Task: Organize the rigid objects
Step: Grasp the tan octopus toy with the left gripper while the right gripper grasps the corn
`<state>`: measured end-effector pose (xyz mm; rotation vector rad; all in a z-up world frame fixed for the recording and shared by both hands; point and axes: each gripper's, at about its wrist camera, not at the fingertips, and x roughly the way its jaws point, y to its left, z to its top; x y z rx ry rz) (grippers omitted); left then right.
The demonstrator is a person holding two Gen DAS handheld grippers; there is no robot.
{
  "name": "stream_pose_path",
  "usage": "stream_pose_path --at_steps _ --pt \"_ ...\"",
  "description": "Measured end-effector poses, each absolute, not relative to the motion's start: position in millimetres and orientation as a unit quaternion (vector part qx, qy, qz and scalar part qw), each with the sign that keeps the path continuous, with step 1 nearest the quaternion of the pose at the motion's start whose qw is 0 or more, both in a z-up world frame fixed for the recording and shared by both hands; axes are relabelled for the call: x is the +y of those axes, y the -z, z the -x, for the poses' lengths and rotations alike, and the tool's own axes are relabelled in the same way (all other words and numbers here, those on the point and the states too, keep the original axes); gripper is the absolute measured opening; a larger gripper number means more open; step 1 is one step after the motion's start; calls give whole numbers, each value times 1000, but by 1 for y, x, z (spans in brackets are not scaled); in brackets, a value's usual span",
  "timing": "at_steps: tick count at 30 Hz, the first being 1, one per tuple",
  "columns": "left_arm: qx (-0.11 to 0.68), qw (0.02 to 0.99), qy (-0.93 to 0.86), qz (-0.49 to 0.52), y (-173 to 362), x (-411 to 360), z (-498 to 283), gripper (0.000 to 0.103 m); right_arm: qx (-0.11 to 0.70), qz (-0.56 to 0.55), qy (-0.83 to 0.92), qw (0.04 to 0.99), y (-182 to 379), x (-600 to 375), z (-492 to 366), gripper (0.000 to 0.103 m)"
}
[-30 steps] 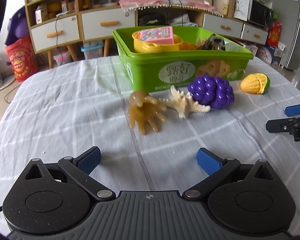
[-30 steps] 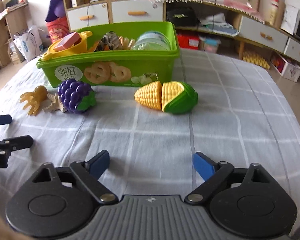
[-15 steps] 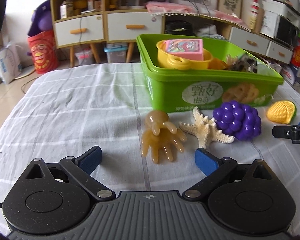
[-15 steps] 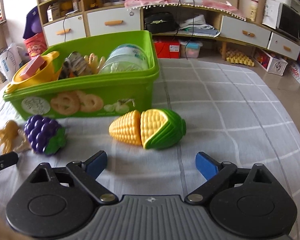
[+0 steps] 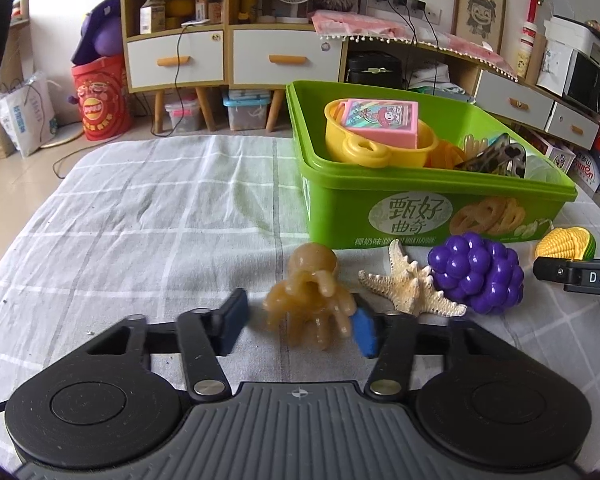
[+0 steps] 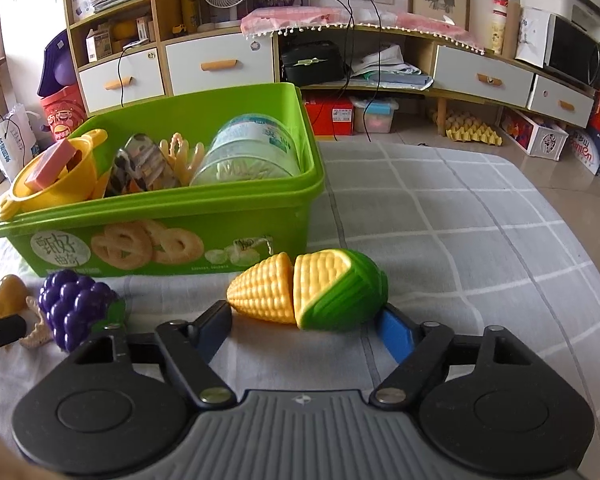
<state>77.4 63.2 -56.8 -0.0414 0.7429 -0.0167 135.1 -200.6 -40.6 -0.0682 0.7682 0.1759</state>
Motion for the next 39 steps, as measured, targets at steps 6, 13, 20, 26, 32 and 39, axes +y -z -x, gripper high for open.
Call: stream_pose_path --at_steps 6,13,20,26,32,39 --pt "372 927 10 37 55 68 -79 48 374 39 -86 922 40 -200 -134 46" --pt "381 923 14 46 53 69 -80 47 386 34 -89 917 37 -207 -136 31" --pt "392 918 14 65 50 72 -81 47 397 28 -98 912 34 -215 -134 6" --pt "400 913 25 73 49 75 -79 47 431 -22 -130 893 29 -239 -132 0" --pt "407 909 28 85 47 80 -79 47 442 -80 -160 879 29 -262 -133 33" --pt "409 907 29 96 47 81 -85 47 433 -75 -127 889 31 -236 -147 72"
